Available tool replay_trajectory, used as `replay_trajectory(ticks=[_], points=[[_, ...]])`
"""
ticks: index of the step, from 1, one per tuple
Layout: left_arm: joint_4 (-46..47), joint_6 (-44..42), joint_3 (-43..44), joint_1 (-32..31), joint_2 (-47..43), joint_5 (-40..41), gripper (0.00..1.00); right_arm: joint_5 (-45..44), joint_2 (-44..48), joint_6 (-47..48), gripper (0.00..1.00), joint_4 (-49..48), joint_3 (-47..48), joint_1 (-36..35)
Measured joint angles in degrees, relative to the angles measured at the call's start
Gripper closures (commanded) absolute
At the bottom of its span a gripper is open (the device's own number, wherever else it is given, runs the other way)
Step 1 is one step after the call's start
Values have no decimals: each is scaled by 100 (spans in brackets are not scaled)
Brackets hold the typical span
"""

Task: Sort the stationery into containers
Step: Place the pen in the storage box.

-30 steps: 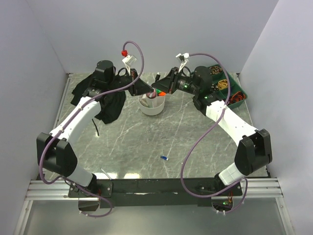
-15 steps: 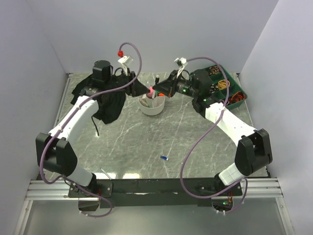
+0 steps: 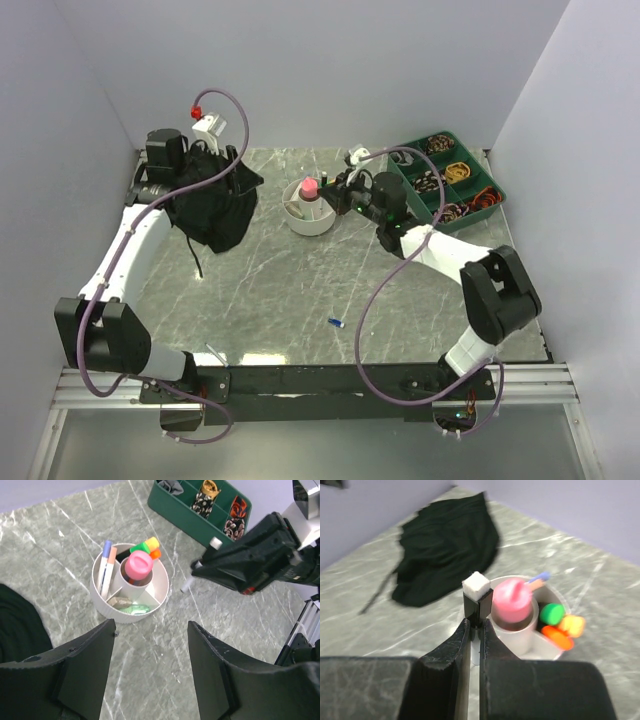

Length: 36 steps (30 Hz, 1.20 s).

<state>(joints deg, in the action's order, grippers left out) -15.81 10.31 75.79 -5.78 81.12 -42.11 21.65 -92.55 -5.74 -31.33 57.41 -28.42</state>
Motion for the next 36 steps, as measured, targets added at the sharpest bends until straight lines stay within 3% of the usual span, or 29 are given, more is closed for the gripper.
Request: replay_trajectory(ticks=[5, 17, 20, 22, 25, 29, 36], points=[[-20, -4, -208, 52, -20, -2, 36, -660, -476, 470, 100, -428, 0, -103], [105, 149, -575, 234, -26, -39, 36, -1539, -1193, 778, 100, -372, 127, -133], [164, 170, -649, 269, -26, -66, 35, -1626, -1381, 750, 83, -262, 306, -140], [205, 219, -686, 286, -26, -81, 35, -1650, -1458, 730, 78, -138, 415, -153], [275, 271, -737, 302, -26, -120, 35, -1753, -1574, 693, 63, 155, 704, -195], [337, 291, -761, 315, -26, -168, 35, -1801, -1602, 680, 56, 398, 859, -197], [466, 334, -807, 337, -26, -291, 35, -1762, -1471, 656, 52, 1012, 857, -247]])
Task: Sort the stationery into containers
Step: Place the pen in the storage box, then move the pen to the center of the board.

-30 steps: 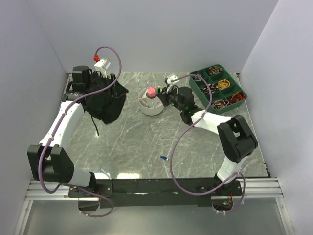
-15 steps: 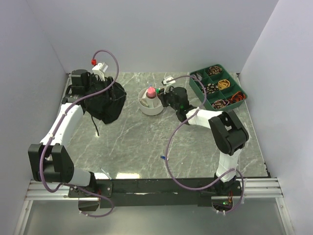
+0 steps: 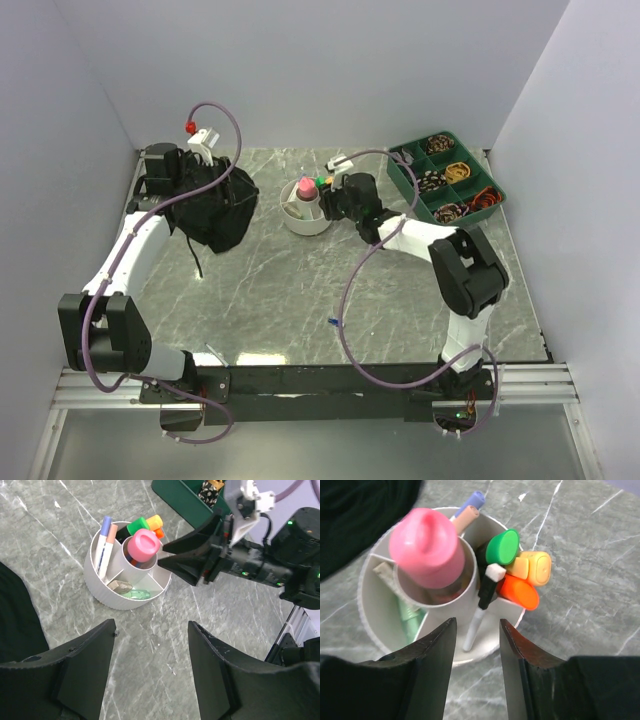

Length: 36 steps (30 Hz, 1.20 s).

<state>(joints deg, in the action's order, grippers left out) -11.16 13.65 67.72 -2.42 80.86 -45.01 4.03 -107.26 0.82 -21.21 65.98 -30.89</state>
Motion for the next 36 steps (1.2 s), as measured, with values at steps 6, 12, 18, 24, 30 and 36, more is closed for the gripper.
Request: replay_trajectory(ticks=[6, 12, 18, 24, 30, 36], points=[[50, 46, 0, 0, -2, -20, 34, 55, 800, -26, 50, 741, -9, -11], [-1287, -1075, 232, 0, -35, -9, 28, 319, 2022, 20, 47, 1794, -9, -9], [-3980, -3766, 822, -2, -142, 297, 31, 734, 3178, 48, 44, 2719, -238, 48], [-5742, -3606, 1025, -31, 186, 1528, 33, 896, 3853, -378, 41, 3353, -811, 369], [-6323, -3018, 623, -205, 210, 2494, 30, 2120, 3814, -37, 40, 3748, -885, 310], [-6096, -2295, 870, -74, 214, 3482, 28, 2293, 2953, 317, 40, 4218, -166, -654]])
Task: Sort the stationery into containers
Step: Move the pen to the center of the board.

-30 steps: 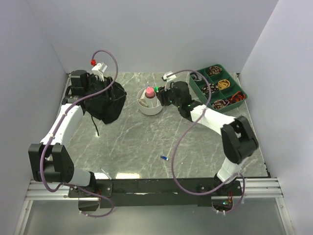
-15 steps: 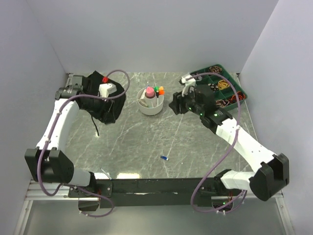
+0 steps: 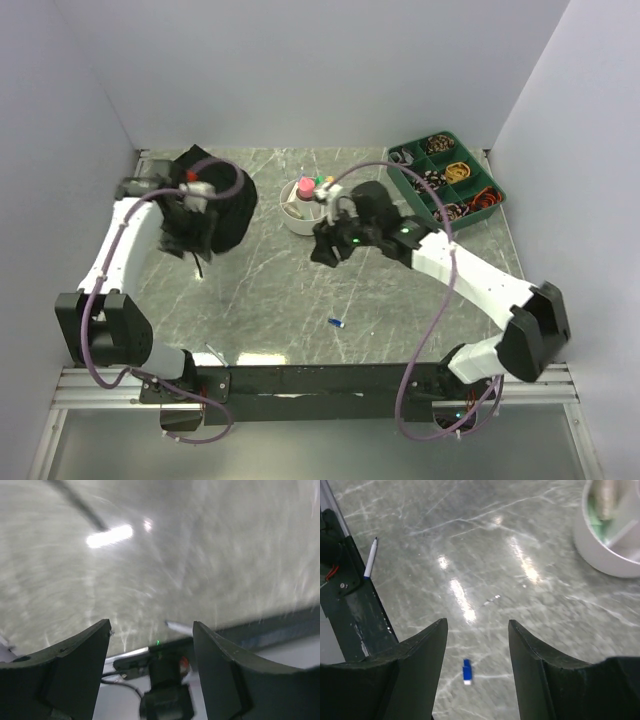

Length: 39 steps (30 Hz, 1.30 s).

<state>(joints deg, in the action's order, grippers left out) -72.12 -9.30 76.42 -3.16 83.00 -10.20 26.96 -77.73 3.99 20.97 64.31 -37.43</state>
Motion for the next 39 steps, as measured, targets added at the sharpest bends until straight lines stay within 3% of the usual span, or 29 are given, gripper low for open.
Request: replay_trajectory(ticks=[7, 12, 14, 19, 29, 39], points=[[1082, 1379, 872, 2037, 201, 503, 28, -562, -1167, -597, 42, 131, 1104, -1344], [1655, 2015, 772, 3696, 284, 354, 27, -667, -1961, -955, 43, 188, 1755, -2083], [1845, 2153, 555, 3980, 212, 317, 27, -776, -2310, -1099, 41, 203, 1971, -2337], [2020, 2253, -232, 4079, -323, 122, 26, -1296, -3025, -1738, 43, 354, 2249, -2988], [2238, 2028, -599, 4210, -1969, 66, 24, -1825, -4433, -2669, 46, 361, 3274, -3663], [2162, 1923, -603, 4350, -2131, -50, 23, -2459, -5132, -2774, 51, 289, 3875, -4242]])
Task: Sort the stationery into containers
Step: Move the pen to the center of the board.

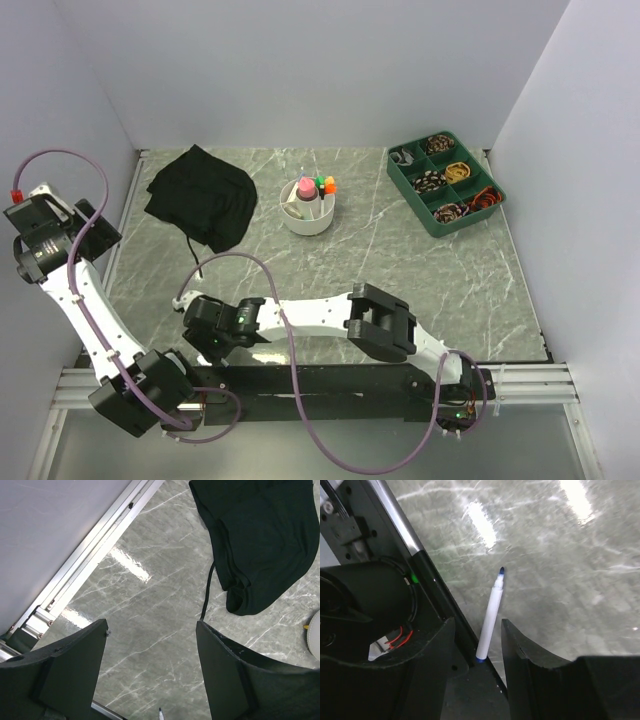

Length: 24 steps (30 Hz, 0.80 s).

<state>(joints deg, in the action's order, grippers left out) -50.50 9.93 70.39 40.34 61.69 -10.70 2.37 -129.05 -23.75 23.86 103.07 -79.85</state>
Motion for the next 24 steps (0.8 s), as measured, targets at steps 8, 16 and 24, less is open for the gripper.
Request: replay_trajectory(ticks=[8, 16, 24], points=[[7, 2, 0, 114, 2, -160, 23, -466, -190, 22, 55, 4, -26, -52], [-11, 2, -2, 129, -2, -332, 23, -778, -278, 42, 73, -79, 11, -85], [-116, -50, -11, 140, -35, -498, 23, -1067, -208, 68, 99, -570, -321, -179]])
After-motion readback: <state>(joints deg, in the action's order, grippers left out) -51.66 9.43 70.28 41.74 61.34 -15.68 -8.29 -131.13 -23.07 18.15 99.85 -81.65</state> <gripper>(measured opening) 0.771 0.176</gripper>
